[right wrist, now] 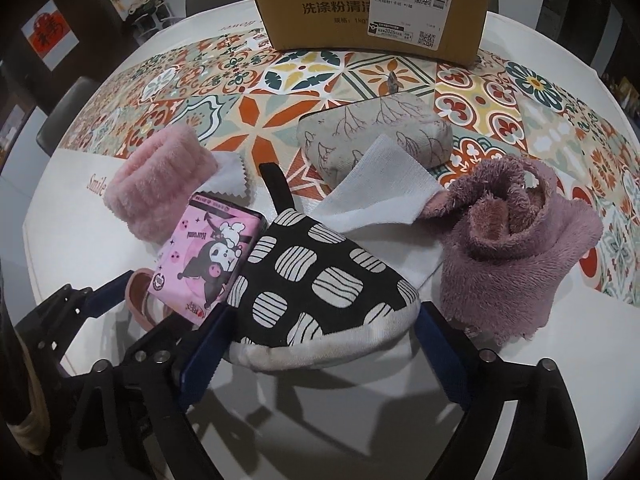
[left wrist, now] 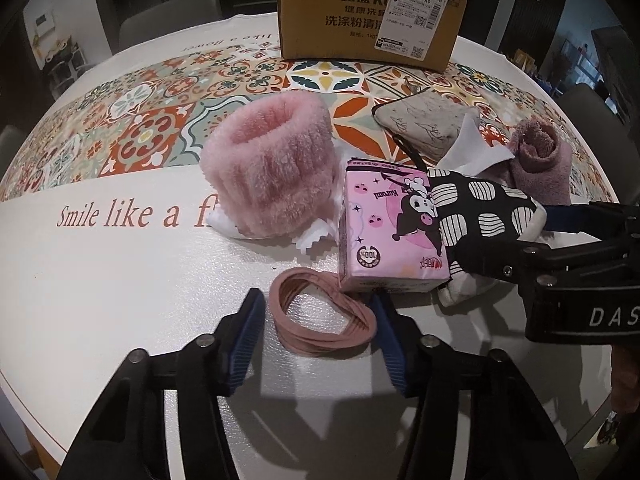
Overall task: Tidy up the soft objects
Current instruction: 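Grasp the pink hair tie with left tool while right tool grasps dotted slipper, then carry the hair tie and dotted slipper with both tools over the cardboard box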
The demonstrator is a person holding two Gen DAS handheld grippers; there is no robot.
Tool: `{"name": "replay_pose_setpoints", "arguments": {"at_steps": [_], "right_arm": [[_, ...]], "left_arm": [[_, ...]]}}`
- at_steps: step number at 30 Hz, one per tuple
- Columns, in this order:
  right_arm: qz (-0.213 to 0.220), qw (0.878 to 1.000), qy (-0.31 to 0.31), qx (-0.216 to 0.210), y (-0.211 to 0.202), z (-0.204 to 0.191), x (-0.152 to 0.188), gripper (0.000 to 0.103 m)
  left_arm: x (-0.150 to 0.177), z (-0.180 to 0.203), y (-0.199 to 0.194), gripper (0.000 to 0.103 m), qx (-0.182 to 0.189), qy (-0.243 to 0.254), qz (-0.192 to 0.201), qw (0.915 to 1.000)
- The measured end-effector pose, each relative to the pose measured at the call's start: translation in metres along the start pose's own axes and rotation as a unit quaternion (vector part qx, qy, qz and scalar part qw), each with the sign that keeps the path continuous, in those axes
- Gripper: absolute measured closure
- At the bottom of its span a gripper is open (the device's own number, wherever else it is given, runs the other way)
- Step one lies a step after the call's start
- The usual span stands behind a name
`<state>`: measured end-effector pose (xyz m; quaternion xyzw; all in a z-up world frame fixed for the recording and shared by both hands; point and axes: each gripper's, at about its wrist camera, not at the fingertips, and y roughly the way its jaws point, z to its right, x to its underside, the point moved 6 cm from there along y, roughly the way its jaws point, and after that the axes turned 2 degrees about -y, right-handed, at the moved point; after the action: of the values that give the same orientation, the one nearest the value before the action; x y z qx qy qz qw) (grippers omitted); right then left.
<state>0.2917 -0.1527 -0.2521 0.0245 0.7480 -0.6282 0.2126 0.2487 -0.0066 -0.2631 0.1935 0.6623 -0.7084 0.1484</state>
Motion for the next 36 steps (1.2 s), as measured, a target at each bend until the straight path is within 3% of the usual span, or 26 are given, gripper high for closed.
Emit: {"name": "replay_pose_setpoints", "arguments": {"at_steps": [5,8,12,18,36], "right_arm": [[0.005,1.000,-0.003,0.009,-0.004,0.000,0.002,0.025],[0.010,1.000,-0.006,0.014,-0.006,-0.001,0.002,0.034],[0.018,1.000,-0.007,0.014,-0.011,-0.001,0.002,0.051],[0.027,1.000,0.000,0.005,-0.020,-0.005,0.002,0.065],[0.068,0.997,0.024,-0.012,-0.057,-0.013,-0.002,0.076]], "left_arm": [[0.000,0.000,-0.003,0.074,0.001,0.001,0.003,1.0000],[0.001,0.000,-0.005,0.081,0.002,0.003,0.005,1.0000],[-0.001,0.000,-0.014,0.085,0.001,0.005,0.018,0.9998],[-0.007,-0.001,-0.031,0.089,0.000,0.007,0.041,0.9991],[-0.045,0.004,-0.075,0.090,0.026,0.025,0.099,0.9945]]}}
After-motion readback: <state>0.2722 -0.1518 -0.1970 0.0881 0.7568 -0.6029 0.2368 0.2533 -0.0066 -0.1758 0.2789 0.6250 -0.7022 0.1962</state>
